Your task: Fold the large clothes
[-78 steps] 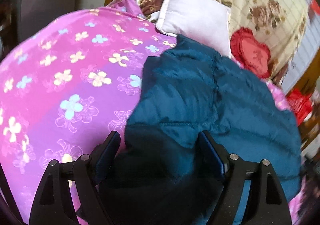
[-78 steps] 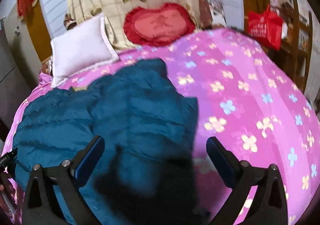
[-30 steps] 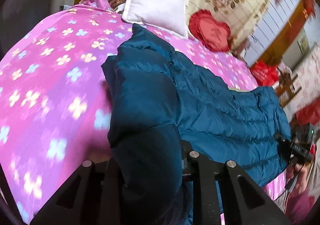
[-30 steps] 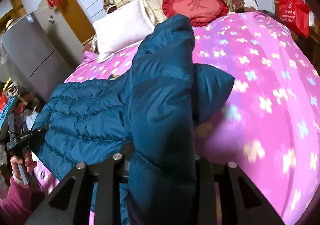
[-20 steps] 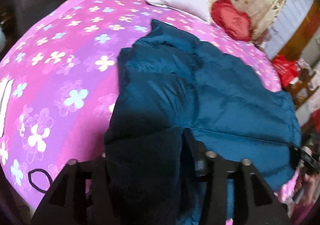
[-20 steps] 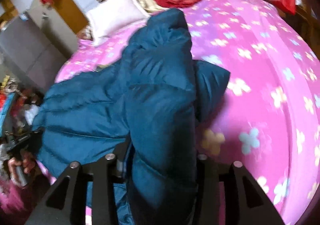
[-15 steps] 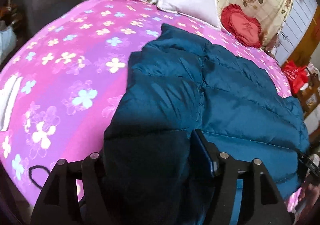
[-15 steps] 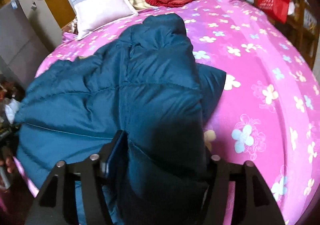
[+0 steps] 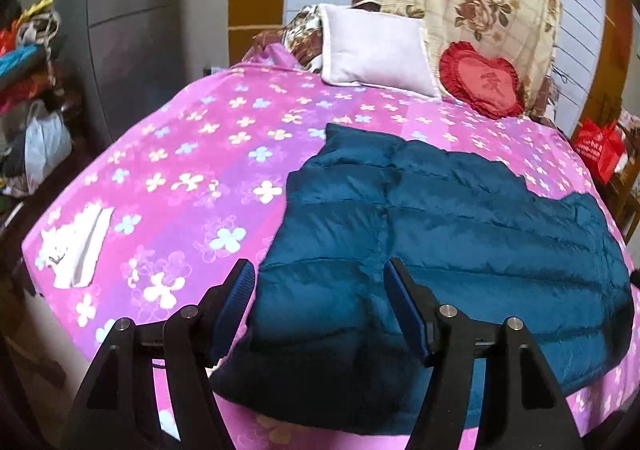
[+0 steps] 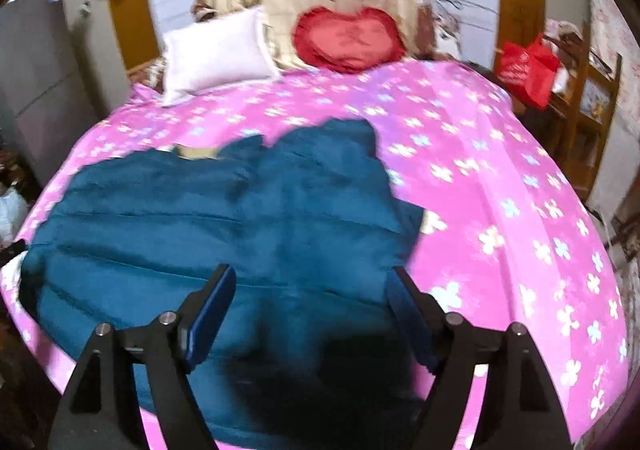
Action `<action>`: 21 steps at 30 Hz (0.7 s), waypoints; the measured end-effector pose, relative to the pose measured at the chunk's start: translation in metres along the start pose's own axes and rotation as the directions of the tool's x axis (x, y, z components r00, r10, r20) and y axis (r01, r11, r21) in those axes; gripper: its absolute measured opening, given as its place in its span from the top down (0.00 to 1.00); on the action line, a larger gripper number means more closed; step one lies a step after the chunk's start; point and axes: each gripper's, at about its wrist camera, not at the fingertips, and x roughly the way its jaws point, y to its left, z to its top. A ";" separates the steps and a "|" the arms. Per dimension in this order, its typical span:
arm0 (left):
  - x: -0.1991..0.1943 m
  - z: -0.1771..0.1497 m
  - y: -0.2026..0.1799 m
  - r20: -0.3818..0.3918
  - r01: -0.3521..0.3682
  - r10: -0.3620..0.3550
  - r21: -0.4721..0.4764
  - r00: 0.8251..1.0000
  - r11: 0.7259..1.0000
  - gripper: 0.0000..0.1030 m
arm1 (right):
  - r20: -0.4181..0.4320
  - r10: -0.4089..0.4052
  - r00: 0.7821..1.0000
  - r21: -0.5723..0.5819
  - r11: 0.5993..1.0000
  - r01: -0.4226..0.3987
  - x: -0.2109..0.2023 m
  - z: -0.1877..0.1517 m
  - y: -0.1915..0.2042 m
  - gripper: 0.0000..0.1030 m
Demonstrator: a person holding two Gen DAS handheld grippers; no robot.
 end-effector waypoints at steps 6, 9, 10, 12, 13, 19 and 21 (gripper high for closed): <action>-0.012 -0.009 -0.025 0.023 -0.019 0.018 0.053 1.000 0.998 0.53 | 0.019 0.099 0.995 -0.046 0.994 -0.098 0.003 0.005 0.054 0.21; -0.008 -0.010 -0.035 0.022 -0.021 0.020 0.066 1.000 0.998 0.53 | 0.016 0.140 0.990 -0.063 0.988 -0.139 0.022 0.008 0.081 0.21; -0.006 -0.010 -0.037 0.021 -0.021 0.019 0.066 1.000 0.998 0.53 | 0.013 0.146 0.989 -0.069 0.987 -0.145 0.030 0.011 0.091 0.21; 0.000 -0.009 -0.042 0.019 -0.018 0.017 0.066 1.000 0.998 0.53 | 0.014 0.150 0.989 -0.075 0.986 -0.149 0.043 0.014 0.105 0.21; 0.005 -0.009 -0.044 0.014 -0.019 0.018 0.068 1.000 0.998 0.53 | 0.014 0.151 0.988 -0.078 0.986 -0.149 0.052 0.017 0.112 0.21; 0.037 -0.009 -0.055 -0.028 -0.025 0.027 0.069 0.999 0.997 0.53 | 0.002 0.107 0.994 -0.093 0.990 -0.107 0.097 0.028 0.132 0.21; 0.049 -0.009 -0.057 -0.043 -0.026 0.029 0.068 0.999 0.997 0.53 | 0.009 0.078 0.997 -0.102 0.992 -0.077 0.108 0.030 0.134 0.21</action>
